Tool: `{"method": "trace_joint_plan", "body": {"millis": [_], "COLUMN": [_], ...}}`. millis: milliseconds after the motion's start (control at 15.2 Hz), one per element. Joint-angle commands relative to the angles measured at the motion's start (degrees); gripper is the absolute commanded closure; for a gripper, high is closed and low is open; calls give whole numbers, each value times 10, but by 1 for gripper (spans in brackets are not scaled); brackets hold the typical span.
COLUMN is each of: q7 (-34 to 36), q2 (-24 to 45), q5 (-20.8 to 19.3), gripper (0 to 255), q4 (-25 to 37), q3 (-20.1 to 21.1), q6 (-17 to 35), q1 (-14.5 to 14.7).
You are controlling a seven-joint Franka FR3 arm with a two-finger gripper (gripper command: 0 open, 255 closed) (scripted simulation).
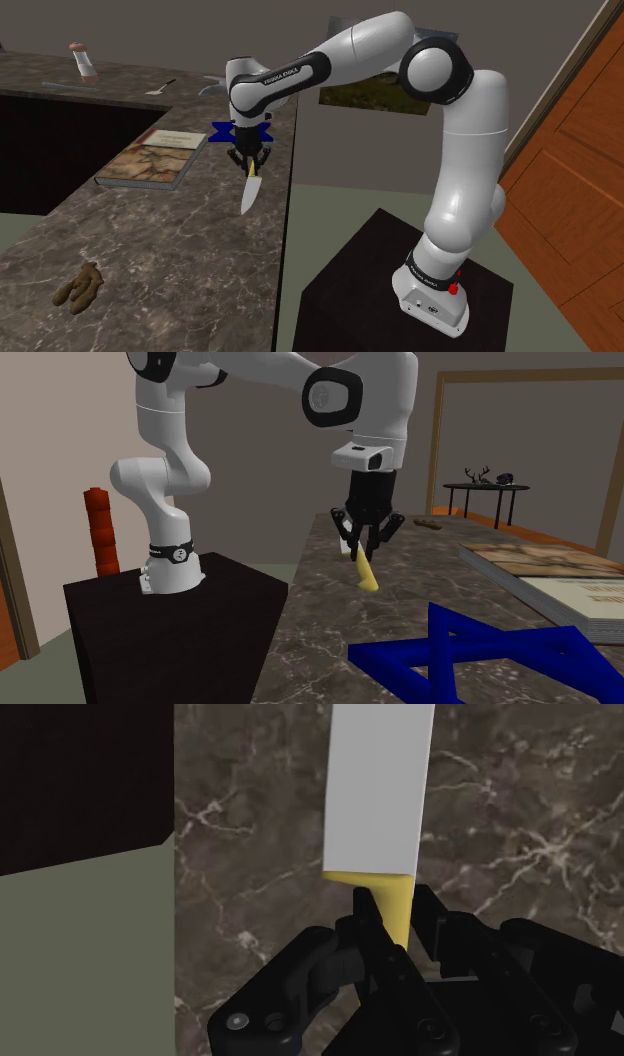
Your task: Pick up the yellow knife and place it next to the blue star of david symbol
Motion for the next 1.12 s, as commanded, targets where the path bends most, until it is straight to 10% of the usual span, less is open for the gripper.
{"method": "trace_joint_plan", "body": {"millis": [0, 396, 462, 1056], "q7": [0, 0, 0, -4], "q2": [2, 3, 3, -10], "q5": [-1, -1, -1, 5], "gripper": [255, 255, 0, 0], "q4": [-2, -2, -2, 55], "q3": [0, 0, 0, 2], "q6": [5, 5, 5, -64], "q1": [1, 1, 0, -2]}}
